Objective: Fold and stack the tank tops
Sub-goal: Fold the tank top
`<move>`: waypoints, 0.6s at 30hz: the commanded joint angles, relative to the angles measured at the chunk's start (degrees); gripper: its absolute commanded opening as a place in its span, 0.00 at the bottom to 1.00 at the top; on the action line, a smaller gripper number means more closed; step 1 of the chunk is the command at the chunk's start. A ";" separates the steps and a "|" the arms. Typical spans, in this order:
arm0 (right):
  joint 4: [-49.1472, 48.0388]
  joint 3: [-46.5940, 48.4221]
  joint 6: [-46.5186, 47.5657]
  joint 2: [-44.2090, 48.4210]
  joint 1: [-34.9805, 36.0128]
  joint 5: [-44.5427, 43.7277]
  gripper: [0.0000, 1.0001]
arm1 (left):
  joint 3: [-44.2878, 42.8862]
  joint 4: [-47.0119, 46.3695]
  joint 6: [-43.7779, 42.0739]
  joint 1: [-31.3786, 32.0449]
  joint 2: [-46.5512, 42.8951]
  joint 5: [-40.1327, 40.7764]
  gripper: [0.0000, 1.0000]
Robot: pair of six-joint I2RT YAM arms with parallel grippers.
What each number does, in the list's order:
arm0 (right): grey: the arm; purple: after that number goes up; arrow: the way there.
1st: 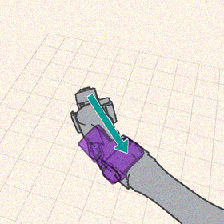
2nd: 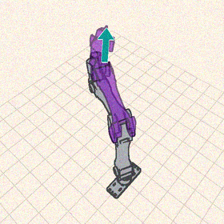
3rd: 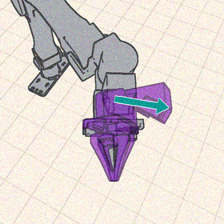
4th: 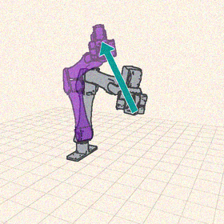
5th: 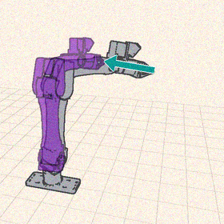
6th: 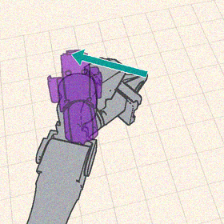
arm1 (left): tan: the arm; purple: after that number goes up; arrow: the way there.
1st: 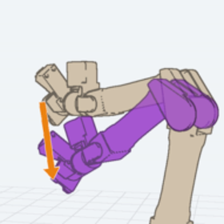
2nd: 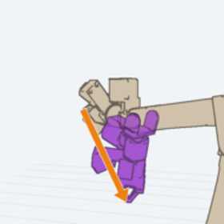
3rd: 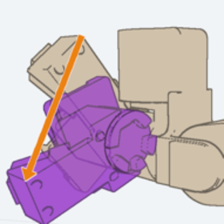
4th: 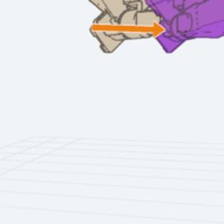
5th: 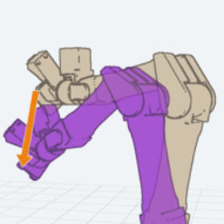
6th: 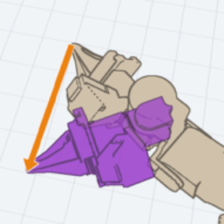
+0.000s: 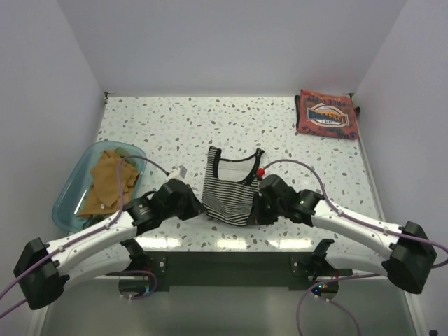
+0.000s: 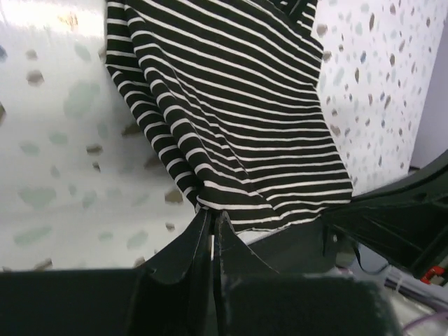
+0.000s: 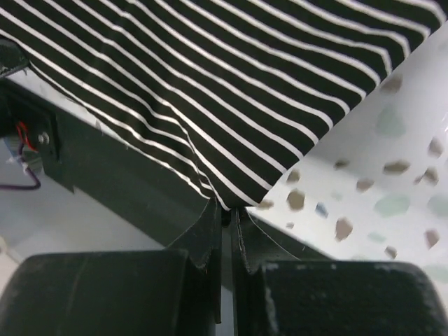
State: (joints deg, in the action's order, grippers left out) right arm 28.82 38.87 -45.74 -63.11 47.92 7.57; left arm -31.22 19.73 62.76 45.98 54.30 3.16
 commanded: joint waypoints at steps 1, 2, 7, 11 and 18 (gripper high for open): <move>3.32 -1.17 -11.28 8.51 9.17 -7.39 0.00 | 0.12 8.72 10.44 8.76 -8.84 6.66 0.00; 4.83 -1.17 -11.31 10.27 10.43 -8.53 0.00 | -0.93 10.58 11.67 10.87 -10.43 8.34 0.00; 13.26 8.48 -10.26 12.41 11.49 -15.20 0.00 | -13.32 16.49 9.93 14.32 -8.70 13.97 0.00; 13.38 14.82 -5.25 5.03 6.07 -14.01 0.00 | -20.88 14.39 3.96 10.03 -0.01 14.62 0.00; 1.52 18.59 7.48 -13.94 -12.65 -0.64 0.00 | -20.37 -3.44 -5.45 -9.56 14.48 3.61 0.00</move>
State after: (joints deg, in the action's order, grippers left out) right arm 34.76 53.98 -45.45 -70.74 39.97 1.41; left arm -51.62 25.85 62.65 41.39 65.06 10.33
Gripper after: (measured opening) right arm 0.037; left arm 0.072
